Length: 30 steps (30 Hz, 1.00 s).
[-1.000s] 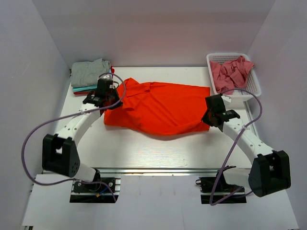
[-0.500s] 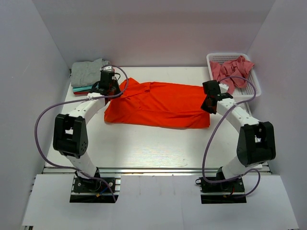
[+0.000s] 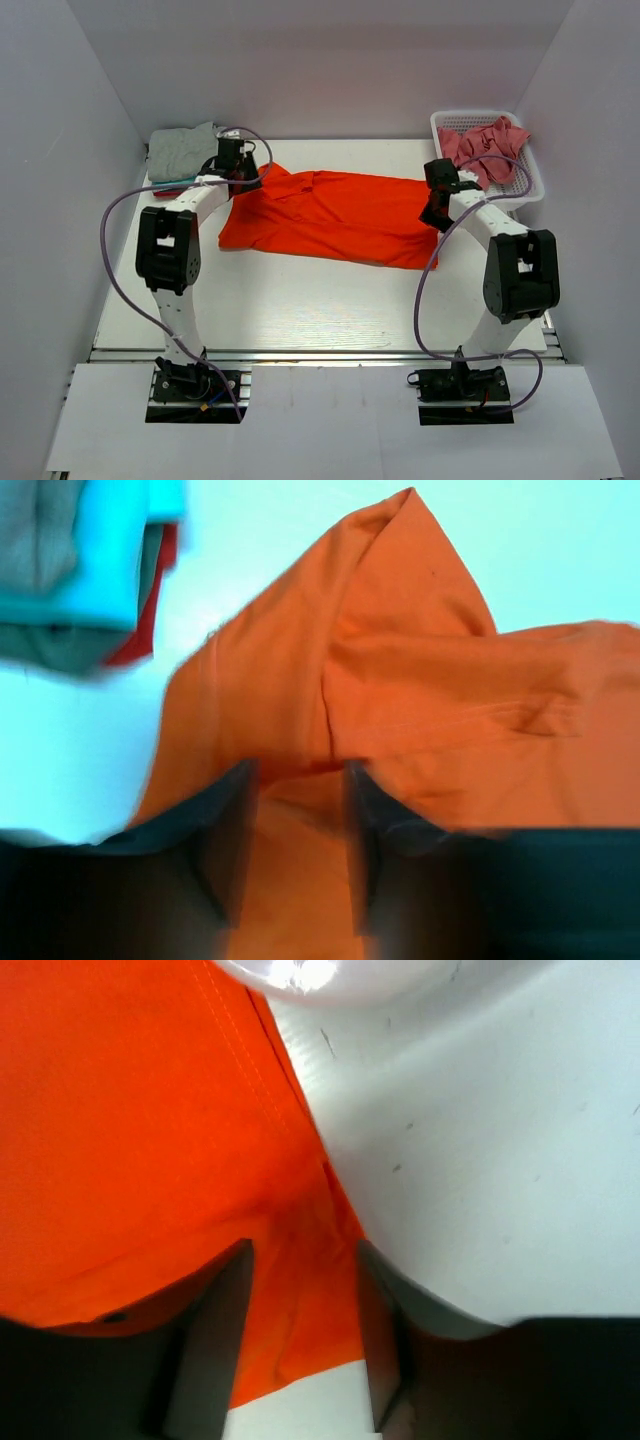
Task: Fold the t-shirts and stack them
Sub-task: Fold the flattened tshirt in 1/3 of the way
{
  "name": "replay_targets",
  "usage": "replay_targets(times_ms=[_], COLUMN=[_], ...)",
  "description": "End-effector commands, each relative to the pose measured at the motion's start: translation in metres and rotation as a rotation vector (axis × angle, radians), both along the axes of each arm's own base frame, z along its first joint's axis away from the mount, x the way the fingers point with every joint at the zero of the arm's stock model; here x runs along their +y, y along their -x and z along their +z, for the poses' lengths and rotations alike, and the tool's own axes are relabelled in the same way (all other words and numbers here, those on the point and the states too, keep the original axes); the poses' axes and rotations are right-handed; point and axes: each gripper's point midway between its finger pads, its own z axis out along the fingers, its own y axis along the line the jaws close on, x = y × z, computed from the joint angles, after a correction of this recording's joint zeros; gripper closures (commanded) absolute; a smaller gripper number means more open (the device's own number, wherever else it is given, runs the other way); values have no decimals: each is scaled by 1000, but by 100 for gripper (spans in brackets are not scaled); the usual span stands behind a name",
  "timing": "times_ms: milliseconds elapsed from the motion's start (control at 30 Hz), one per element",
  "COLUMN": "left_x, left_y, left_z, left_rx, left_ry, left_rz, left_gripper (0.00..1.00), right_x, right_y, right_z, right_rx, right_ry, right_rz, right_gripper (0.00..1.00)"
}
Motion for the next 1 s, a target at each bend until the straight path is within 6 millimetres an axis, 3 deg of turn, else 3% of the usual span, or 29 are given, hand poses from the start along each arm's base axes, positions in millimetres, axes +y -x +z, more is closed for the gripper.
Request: replay_targets(times_ms=[0, 33, 100, 133, 167, 200, 233, 267, 300, 333, 367, 467, 533, 667, 700, 767, 867, 967], left_x=[3, 4, 9, 11, 12, 13, 14, 12, 11, 9, 4, -4, -6, -14, -15, -13, -5, 9], left_y=[-31, -27, -29, -28, -24, -16, -11, -7, 7, 14, 26, 51, 60, 81, 85, 93, 120, 155], left_z=[29, 24, 34, 32, 46, 41, 45, 65, 50, 49, 35, 13, 4, -34, -41, -53, -79, -93], left_rx=[-62, -20, -20, -11, -33, -22, -29, -78, -46, -45, -21, 28, 48, 153, 174, 219, 308, 383], left_ry=[0, -7, -1, -11, -7, -9, -8, 9, 15, 34, 57, 92, 110, 146, 158, 170, 142, 109], left_rz=[8, 8, 23, 33, 33, 33, 33, 23, 10, 6, -25, -50, -49, -81, -78, -68, -44, 19], left_gripper=[32, 18, 1, 1, 1, 1, 1, 1, 1, 1, 1, 1, 1, 1, 1, 1, 1, 1], right_x=[-6, -6, -4, -2, 1, 3, 9, 20, 24, 34, 48, 68, 71, 78, 79, 79, 76, 70], right_y=[-24, -25, -25, -22, -25, -17, -15, -16, -14, 1, -5, 3, 6, 7, 10, 10, 26, 60], right_z=[14, 15, 21, 24, 32, 25, 38, 34, 34, 30, 34, 26, 18, -7, -22, -34, -57, -76], right_rx=[-33, -33, -36, -37, -74, -60, -93, -120, -130, -123, -171, -187, -168, -110, -73, -48, 21, 98], right_ry=[45, 49, 52, 44, 35, 27, -3, -51, -64, -106, -151, -206, -210, -226, -234, -236, -252, -265], right_rz=[4, 5, 19, 35, 47, 66, 98, 139, 159, 207, 251, 332, 339, 344, 344, 336, 309, 271], right_gripper=[45, 40, 31, 23, 17, 12, 10, 10, 10, 10, 10, 10, 10, 10, 10, 10, 10, 10])
